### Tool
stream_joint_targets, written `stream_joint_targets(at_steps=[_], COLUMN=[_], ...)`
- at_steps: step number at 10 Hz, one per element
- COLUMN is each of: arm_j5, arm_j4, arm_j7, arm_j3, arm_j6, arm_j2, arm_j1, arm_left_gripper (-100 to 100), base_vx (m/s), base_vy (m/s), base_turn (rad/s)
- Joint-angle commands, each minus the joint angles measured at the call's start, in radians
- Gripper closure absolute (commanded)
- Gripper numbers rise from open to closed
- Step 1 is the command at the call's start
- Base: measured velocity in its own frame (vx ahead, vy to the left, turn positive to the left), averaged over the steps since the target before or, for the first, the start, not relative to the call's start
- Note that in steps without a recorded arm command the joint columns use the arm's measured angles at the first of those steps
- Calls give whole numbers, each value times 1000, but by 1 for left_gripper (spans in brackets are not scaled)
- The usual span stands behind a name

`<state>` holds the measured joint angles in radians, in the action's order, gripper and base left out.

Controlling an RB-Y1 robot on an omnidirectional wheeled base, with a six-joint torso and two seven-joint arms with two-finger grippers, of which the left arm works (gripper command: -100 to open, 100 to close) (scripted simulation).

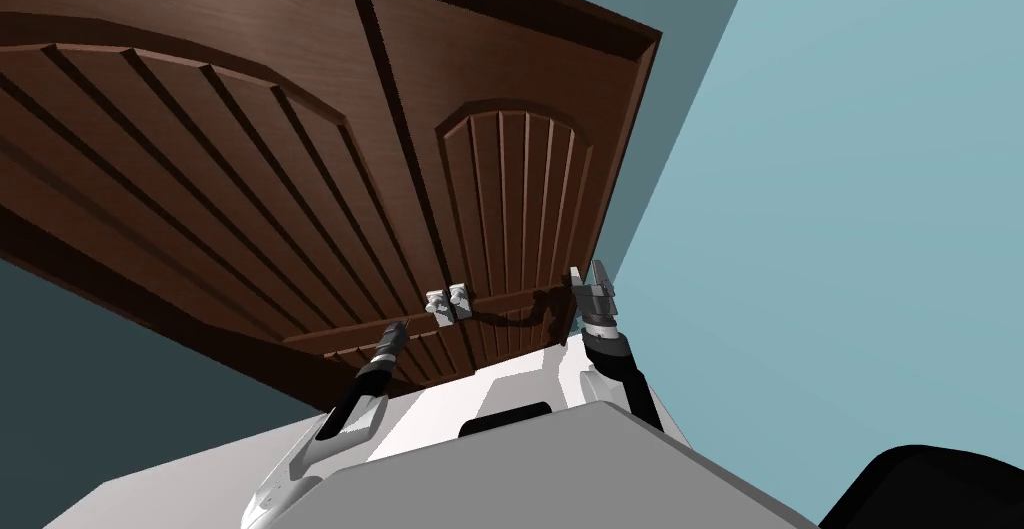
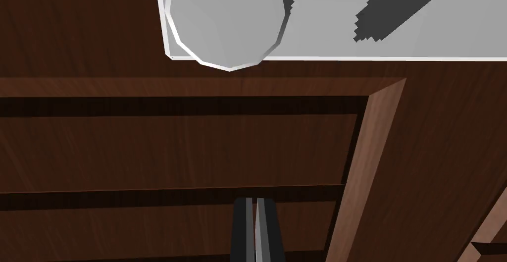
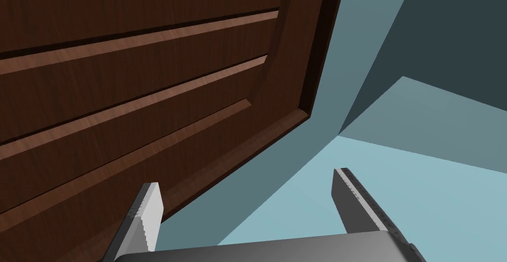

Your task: Pull the door open

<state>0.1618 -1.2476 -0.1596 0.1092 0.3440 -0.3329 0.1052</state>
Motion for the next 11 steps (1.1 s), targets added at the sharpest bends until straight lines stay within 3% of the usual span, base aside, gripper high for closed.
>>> stream_joint_targets(at_steps=[1,4,7,8,9,11], arm_j5=[2,2,-2,-2,4,11], arm_j4=[8,-12,-56,-40,-27,-9], arm_j7=[-4,-12,-24,-23,-23,-22], arm_j3=[5,-13,-70,-59,-31,2], arm_j6=[2,3,7,10,12,11], arm_j2=[-9,-12,3,0,-16,-32], arm_j1=[5,16,9,9,26,40], arm_left_gripper=[-100,-100,-100,-100,-100,-100], base_vx=[-177,-186,-157,-45,-87,-101], base_vy=[74,-13,-129,-57,43,135], base_turn=[26,-17,-117,-21,239,159])
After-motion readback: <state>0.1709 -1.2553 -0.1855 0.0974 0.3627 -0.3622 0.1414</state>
